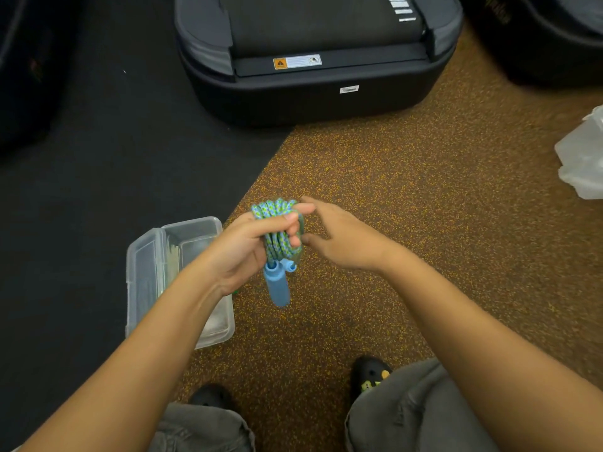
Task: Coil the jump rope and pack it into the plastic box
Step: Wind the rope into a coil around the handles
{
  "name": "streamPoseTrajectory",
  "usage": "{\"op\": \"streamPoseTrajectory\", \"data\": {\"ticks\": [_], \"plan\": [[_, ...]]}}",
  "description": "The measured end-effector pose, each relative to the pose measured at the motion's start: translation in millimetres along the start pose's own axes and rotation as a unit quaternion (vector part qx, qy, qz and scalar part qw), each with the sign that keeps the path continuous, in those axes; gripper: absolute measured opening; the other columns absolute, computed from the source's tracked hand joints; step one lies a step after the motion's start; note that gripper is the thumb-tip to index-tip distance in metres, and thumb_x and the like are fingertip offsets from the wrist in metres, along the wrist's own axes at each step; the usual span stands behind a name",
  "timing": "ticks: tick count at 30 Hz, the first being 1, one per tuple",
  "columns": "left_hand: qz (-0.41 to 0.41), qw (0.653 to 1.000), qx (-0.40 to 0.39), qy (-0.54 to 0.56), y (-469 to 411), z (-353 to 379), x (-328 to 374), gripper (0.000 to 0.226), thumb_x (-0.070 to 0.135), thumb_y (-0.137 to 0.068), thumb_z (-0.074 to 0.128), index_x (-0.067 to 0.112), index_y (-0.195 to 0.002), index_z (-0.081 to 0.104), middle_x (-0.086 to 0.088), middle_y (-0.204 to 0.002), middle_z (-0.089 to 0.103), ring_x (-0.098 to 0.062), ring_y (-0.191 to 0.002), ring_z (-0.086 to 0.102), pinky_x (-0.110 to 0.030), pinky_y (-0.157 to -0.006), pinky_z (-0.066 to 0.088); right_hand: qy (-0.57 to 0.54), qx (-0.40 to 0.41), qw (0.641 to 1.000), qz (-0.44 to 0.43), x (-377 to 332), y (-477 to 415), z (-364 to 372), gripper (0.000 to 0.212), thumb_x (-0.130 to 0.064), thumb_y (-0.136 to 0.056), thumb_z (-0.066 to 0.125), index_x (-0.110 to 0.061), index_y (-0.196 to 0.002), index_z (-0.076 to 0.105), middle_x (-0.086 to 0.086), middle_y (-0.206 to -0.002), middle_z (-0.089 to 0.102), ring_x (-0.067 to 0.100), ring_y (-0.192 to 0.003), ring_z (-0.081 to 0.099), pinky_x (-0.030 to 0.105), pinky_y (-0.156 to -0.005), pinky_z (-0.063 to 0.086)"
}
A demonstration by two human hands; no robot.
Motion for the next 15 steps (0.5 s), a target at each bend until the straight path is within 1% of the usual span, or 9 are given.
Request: {"op": "streamPoseTrajectory", "data": {"ticks": [1,3,4,5,7,8,10,13,15], "plan": [[-0.002,1.000,-0.008,0.017,0.3,0.0,1.0,0.039,0.013,-0.080,0.051,0.001,-0.116,0.058,0.006,-0.058,0.054,-0.005,-0.054,0.055,-0.017,-0.057,0.049,0.010,-0.003,1.000,-0.017,-1.3,-1.3,-0.8,0.047,-0.030,-0.093,0.047,-0.018,-0.137,0.036,0.008,-0.144,0.039,0.024,-0.135,0.033,0.038,-0.111,0.029],[-0.006,0.999,-0.013,0.034,0.7,-2.6,2.7,0.041,0.015,-0.078,0.052,0.001,-0.117,0.057,0.005,-0.059,0.055,-0.005,-0.055,0.056,-0.017,-0.057,0.049,0.038,0.000,0.999,-0.036,-3.3,-0.8,-3.1,0.020,-0.028,-0.095,0.043,-0.017,-0.108,0.055,0.009,-0.112,0.058,0.025,-0.112,0.050,0.028,-0.084,0.036],[-0.006,0.999,-0.010,0.033,0.7,-4.8,3.5,0.041,0.015,-0.078,0.052,0.002,-0.117,0.057,0.005,-0.060,0.056,-0.005,-0.055,0.057,-0.017,-0.057,0.050,0.039,0.008,0.998,-0.045,-4.1,0.4,-4.8,0.016,-0.027,-0.096,0.042,-0.018,-0.095,0.055,0.004,-0.094,0.057,0.025,-0.097,0.053,0.028,-0.071,0.031],[-0.005,0.999,-0.004,0.032,0.8,-6.9,4.7,0.040,0.016,-0.078,0.052,0.002,-0.116,0.058,0.005,-0.060,0.057,-0.005,-0.055,0.057,-0.017,-0.057,0.050,0.030,0.017,0.998,-0.051,-4.5,1.8,-6.7,0.017,-0.027,-0.096,0.041,-0.017,-0.090,0.053,0.001,-0.084,0.056,0.024,-0.085,0.051,0.029,-0.064,0.027],[-0.002,1.000,0.014,0.028,-0.3,-13.0,6.7,0.035,0.017,-0.079,0.052,0.003,-0.111,0.058,0.005,-0.060,0.058,-0.005,-0.055,0.058,-0.017,-0.056,0.051,-0.011,0.044,0.997,-0.056,-3.4,2.5,-10.2,0.018,-0.027,-0.097,0.039,-0.016,-0.089,0.050,0.000,-0.082,0.063,0.018,-0.070,0.049,0.031,-0.059,0.030],[-0.004,1.000,0.023,0.020,-1.0,-15.8,7.2,0.031,0.016,-0.082,0.052,0.003,-0.110,0.058,0.005,-0.060,0.058,-0.005,-0.054,0.058,-0.017,-0.056,0.051,-0.033,0.060,0.996,-0.061,-3.3,3.0,-12.7,0.017,-0.027,-0.098,0.037,-0.017,-0.089,0.047,0.001,-0.085,0.067,0.014,-0.066,0.051,0.025,-0.057,0.035],[-0.027,0.999,0.033,-0.009,-0.6,-18.5,6.6,0.027,0.013,-0.088,0.049,0.002,-0.112,0.058,0.004,-0.059,0.058,-0.006,-0.054,0.059,-0.017,-0.056,0.051,-0.066,0.101,0.989,-0.080,-5.6,4.3,-17.8,0.015,-0.027,-0.098,0.036,-0.018,-0.088,0.043,0.001,-0.082,0.070,0.008,-0.064,0.054,0.012,-0.055,0.037],[-0.076,0.995,0.003,-0.060,2.3,-14.1,2.0,0.034,0.017,-0.082,0.053,0.001,-0.111,0.061,0.004,-0.058,0.056,-0.006,-0.053,0.057,-0.017,-0.057,0.051,-0.108,0.172,0.973,-0.112,-10.2,5.0,-22.7,0.014,-0.026,-0.097,0.039,-0.015,-0.089,0.045,-0.002,-0.068,0.062,0.009,-0.063,0.059,0.020,-0.059,0.041],[-0.080,0.993,-0.037,-0.079,4.9,-7.6,0.6,0.031,0.019,-0.080,0.056,0.001,-0.104,0.065,0.004,-0.056,0.053,-0.007,-0.052,0.054,-0.017,-0.057,0.049,-0.123,0.215,0.961,-0.125,-12.8,4.3,-23.7,0.012,-0.024,-0.096,0.043,-0.015,-0.089,0.047,-0.005,-0.063,0.053,0.015,-0.062,0.059,0.027,-0.062,0.041]]}}
Point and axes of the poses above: each hand's wrist, its own y-axis away from the middle knuckle, its own z-axis out of the palm, x = y × z, the point moved 2 cm from there along -y, towards the middle knuckle
